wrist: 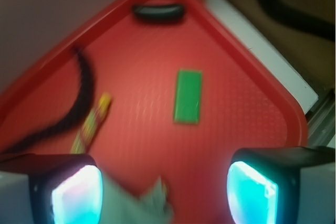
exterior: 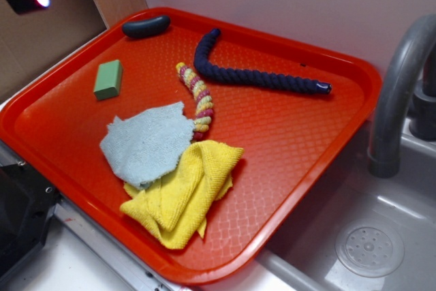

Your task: Grab the green block.

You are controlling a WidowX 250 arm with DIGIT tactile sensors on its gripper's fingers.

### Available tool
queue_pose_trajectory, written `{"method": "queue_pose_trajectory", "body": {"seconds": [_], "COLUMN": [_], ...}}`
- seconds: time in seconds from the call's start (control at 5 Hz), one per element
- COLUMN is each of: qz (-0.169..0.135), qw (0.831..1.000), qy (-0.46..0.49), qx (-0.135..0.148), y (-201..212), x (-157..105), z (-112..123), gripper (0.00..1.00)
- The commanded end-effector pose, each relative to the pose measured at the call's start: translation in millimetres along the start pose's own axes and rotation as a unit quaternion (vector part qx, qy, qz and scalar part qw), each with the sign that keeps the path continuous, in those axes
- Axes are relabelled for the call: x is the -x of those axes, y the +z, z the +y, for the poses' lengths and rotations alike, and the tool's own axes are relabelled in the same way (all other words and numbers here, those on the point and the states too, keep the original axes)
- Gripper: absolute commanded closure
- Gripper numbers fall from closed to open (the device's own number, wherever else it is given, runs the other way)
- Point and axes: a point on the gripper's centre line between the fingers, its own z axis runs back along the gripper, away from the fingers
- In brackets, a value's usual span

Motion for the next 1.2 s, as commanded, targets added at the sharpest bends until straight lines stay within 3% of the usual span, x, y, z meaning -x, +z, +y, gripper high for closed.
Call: {"method": "queue_pose_trajectory", "body": {"seconds": [0.0,0.4,0.8,1.0], "qz": [-0.036,-0.030,-0.038,-0.011], "qw": [0.986,0.989,0.995,0.998], "qy": [0.156,0.136,0.086,0.064], "qx": [-0.037,-0.050,-0.028,0.017], "y": [-39,-77,-110,-122], "x": [-32,-31,-30,-32], "z": [28,39,45,40], "gripper": [0.00,0.00,0.00,0.00]}}
